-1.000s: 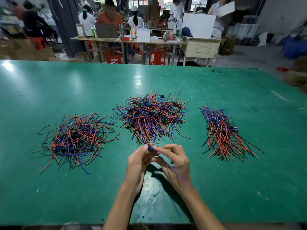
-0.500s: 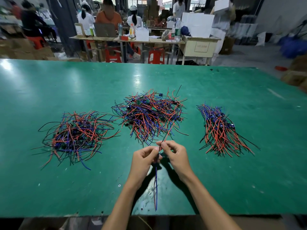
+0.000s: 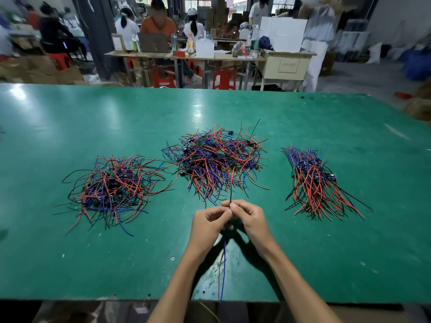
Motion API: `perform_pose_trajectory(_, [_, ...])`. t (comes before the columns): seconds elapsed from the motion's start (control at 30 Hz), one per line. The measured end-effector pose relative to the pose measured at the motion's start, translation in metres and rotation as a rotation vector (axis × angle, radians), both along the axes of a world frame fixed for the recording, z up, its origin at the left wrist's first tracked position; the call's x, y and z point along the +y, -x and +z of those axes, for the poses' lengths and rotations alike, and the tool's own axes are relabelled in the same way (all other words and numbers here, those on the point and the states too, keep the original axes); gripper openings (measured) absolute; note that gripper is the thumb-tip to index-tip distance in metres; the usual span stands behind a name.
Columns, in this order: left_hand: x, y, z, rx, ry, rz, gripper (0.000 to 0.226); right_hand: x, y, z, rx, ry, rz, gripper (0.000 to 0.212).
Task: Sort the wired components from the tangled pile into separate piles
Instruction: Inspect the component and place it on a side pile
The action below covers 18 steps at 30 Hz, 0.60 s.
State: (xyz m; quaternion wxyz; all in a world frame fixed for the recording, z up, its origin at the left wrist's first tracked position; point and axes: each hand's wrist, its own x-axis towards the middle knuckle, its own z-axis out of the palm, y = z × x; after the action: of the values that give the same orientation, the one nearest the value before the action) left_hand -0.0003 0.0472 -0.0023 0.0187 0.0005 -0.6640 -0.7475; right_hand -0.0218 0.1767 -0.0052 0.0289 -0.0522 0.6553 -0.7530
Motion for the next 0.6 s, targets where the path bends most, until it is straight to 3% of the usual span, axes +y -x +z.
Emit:
perform_pose_trajectory(0.33, [-0.003, 0.002, 0.001, -0.012, -0.046, 0.000, 0.018, 0.002, -0.001, -0.003, 0.084, -0.073, -0.084, 0.012])
perform_pose_trajectory(0.5, [-0.002, 0.001, 0.002, 0.008, -0.046, -0.001, 0.020, 0.000, 0.000, -0.002, 0.007, -0.012, -0.014, 0.016])
perform_pose_trajectory(0.6, [-0.002, 0.003, -0.002, 0.000, -0.001, 0.033, 0.025, -0.008, 0.003, -0.003, -0.002, -0.089, -0.056, 0.025])
